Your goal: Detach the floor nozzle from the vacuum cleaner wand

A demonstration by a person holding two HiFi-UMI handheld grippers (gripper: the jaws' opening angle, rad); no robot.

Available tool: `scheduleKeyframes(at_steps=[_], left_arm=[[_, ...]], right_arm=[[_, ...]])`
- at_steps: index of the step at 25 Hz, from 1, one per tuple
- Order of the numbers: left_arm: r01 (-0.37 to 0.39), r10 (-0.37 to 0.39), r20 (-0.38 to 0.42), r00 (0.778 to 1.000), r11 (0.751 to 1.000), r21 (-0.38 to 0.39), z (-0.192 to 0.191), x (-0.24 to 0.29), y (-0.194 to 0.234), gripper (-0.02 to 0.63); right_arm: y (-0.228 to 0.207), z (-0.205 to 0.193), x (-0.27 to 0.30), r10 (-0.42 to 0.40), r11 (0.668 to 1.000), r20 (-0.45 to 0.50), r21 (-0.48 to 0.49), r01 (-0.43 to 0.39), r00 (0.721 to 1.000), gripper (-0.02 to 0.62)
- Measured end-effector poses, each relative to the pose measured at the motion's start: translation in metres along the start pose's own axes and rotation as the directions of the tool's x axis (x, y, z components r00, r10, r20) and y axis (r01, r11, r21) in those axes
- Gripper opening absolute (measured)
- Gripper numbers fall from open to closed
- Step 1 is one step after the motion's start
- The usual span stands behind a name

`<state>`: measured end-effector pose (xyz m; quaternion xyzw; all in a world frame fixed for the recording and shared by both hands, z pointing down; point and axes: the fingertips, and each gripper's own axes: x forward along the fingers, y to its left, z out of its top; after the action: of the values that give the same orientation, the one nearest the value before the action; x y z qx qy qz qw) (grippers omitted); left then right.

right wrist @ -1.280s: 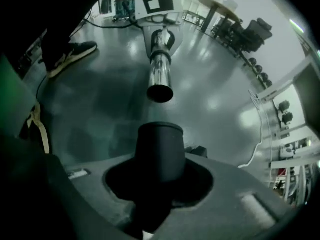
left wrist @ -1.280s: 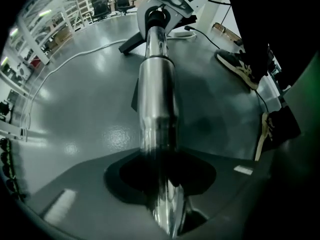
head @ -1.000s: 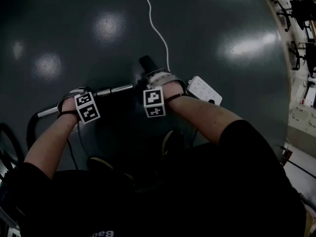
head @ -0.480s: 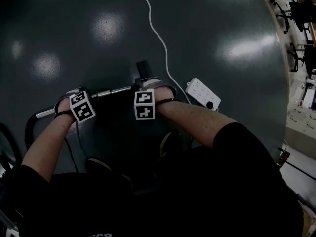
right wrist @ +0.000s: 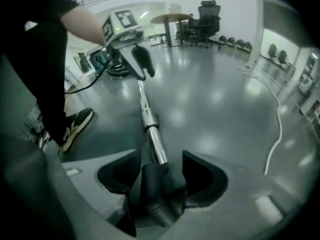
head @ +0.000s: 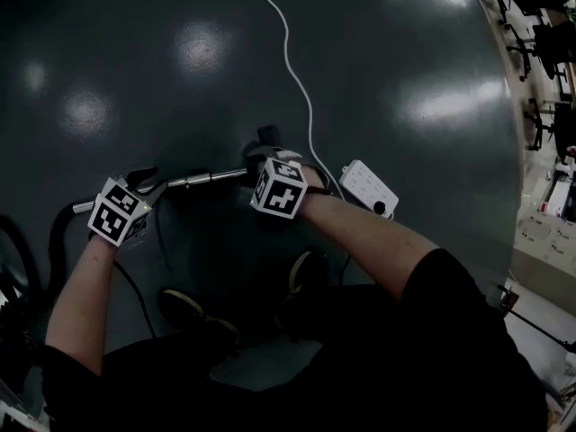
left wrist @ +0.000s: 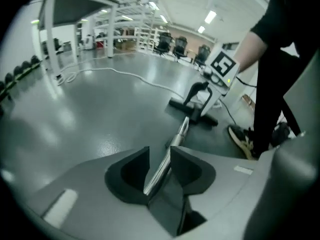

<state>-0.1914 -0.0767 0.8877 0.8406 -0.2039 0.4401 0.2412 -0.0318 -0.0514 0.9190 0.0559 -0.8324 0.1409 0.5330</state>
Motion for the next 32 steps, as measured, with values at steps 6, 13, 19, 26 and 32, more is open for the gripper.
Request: scheduleKeyframes(at_steps=[6,13,19,26,32], left_arm=[[-0.064,0.147,0.272,0.951,0.955,-0.29,0.044,-0.114,-0.032,0.137],[-0.125,0.207,0.242,0.948,0.941,-0.315,0.096,-0.239,-0.096,0.135],[-0.141,0.218,0.213,0.952,0.935,-0.325,0.148,-0.344,-0.16,0.135],[-0.193,0.283,0.226,0.932,0.916,-0.351,0.222,-0.46,-0.229,0.137],[-0.21,0.366,0.413,0.834,0.902,-0.377,0.314,-0.556,-0.283,0.136]], right_arm=[[0.005,0.045,-0.054,-0.104,0.959,0.108,0.274,0.071,0.989,0.247],[0.05,0.082,-0.185,-0.17,0.922,0.164,0.374,0.098,0.972,0.247],[0.111,0.08,-0.31,-0.173,0.866,0.18,0.496,0.062,0.968,0.247],[0.175,0.093,-0.453,-0.143,0.91,0.153,0.41,0.069,0.978,0.247],[0.2,0.16,-0.587,-0.141,0.926,0.349,0.378,-0.002,0.927,0.245]])
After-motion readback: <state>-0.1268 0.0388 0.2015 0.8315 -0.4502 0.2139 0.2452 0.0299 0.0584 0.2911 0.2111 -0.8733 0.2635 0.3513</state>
